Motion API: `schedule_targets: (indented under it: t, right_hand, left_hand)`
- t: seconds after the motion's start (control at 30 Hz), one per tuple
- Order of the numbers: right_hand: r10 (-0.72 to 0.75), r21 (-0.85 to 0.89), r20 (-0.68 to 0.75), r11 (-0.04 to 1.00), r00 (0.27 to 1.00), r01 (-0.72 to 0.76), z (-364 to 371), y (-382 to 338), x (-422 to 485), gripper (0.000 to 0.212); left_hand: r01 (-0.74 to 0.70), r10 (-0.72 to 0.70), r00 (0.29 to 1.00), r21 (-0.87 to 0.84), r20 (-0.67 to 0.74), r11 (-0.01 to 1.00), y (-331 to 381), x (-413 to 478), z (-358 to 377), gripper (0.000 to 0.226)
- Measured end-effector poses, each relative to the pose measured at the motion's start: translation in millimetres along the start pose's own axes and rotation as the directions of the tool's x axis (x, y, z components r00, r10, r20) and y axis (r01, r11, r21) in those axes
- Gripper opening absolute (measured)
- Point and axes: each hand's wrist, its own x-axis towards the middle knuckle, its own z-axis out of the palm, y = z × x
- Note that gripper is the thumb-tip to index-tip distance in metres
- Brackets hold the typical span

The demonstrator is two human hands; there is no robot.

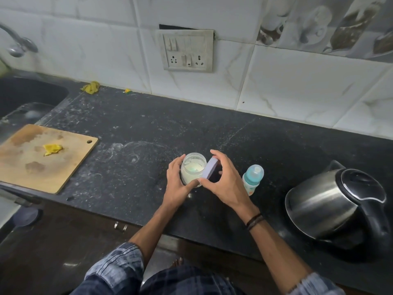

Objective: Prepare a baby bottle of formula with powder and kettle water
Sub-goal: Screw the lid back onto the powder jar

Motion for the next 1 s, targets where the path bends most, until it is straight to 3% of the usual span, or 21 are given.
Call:
schedule_targets:
  t: [0.37,0.63,1.0]
  right_hand:
    - [0.012,-0.161,0.188,0.987,0.982,0.019,2,-31,41,0.082]
    - [-0.035,-0.400,0.287,0.904,0.957,0.153,15,-40,55,0.074]
    - [0.012,-0.522,0.254,0.843,0.967,0.127,20,-45,54,0.081]
  left_hand:
    - [-0.004,0.004,1.000,-0.026,0.000,1.000,4,4,4,0.081]
    - [0.020,-0.020,1.000,-0.031,0.007,0.999,5,6,6,0.077]
    - [0.033,-0.032,0.999,-0.056,0.024,0.998,1,7,6,0.083]
